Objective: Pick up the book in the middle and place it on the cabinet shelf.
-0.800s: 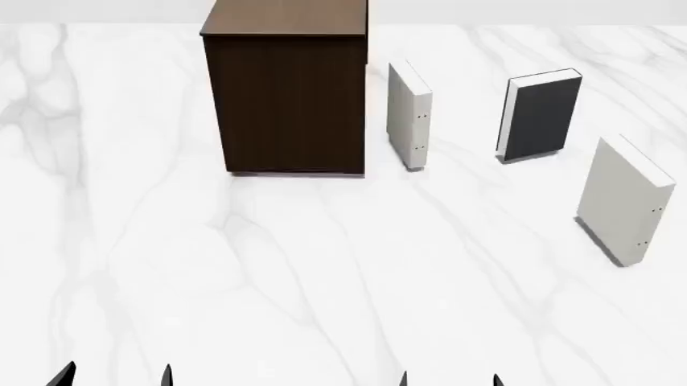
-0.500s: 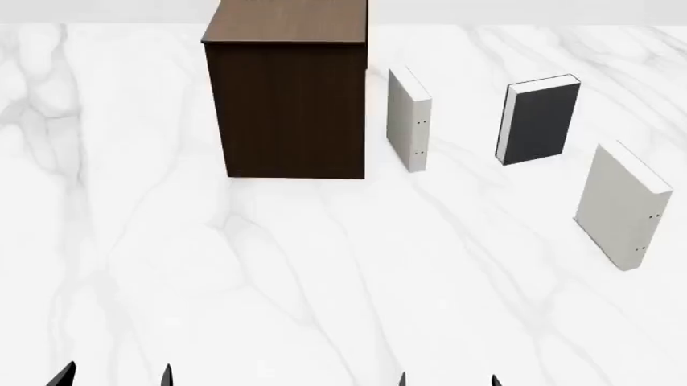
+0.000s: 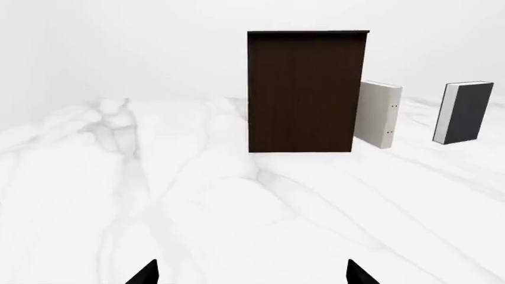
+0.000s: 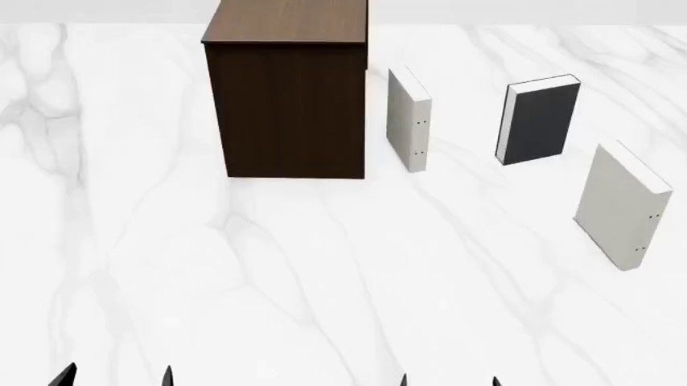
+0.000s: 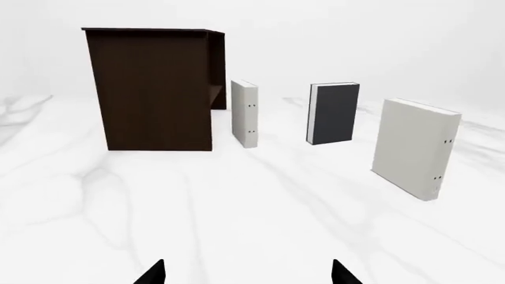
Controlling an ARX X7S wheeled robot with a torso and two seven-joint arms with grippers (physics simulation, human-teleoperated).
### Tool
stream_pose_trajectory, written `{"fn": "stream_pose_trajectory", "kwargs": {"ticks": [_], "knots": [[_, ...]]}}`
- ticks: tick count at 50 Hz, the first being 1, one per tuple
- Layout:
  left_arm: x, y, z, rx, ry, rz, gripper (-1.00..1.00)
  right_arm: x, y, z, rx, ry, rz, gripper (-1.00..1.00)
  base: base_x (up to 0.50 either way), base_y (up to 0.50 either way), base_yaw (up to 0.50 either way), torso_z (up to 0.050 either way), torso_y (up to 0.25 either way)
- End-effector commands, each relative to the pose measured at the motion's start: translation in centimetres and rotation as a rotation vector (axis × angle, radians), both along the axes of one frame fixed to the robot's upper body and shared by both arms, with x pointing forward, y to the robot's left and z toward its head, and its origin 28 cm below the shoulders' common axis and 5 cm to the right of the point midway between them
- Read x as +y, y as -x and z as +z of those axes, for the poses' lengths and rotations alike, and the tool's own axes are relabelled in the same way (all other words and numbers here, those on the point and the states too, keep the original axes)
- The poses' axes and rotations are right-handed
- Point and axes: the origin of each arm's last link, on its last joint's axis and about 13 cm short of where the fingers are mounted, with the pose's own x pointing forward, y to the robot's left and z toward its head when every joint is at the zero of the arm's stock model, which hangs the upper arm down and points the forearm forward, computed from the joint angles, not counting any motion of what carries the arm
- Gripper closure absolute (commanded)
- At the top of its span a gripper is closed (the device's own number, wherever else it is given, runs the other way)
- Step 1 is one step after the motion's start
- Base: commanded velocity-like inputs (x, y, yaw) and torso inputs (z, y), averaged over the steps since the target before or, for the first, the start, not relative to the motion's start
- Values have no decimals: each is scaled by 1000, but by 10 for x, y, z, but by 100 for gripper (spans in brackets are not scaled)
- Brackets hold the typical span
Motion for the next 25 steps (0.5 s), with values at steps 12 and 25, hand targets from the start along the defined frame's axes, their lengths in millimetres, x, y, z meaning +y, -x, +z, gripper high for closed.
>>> {"fn": "stream_pose_trajectory", "kwargs": {"ticks": [12,25], "knots": [[6,15,66,-695,4,121,-100,-1,22,52,-621,-66,-89,-100,0,0,0,0,0],[4,25,86,-854,-52,124,-100,-1,23,74,-816,-47,-41,-100,59,0,0,0,0]]}}
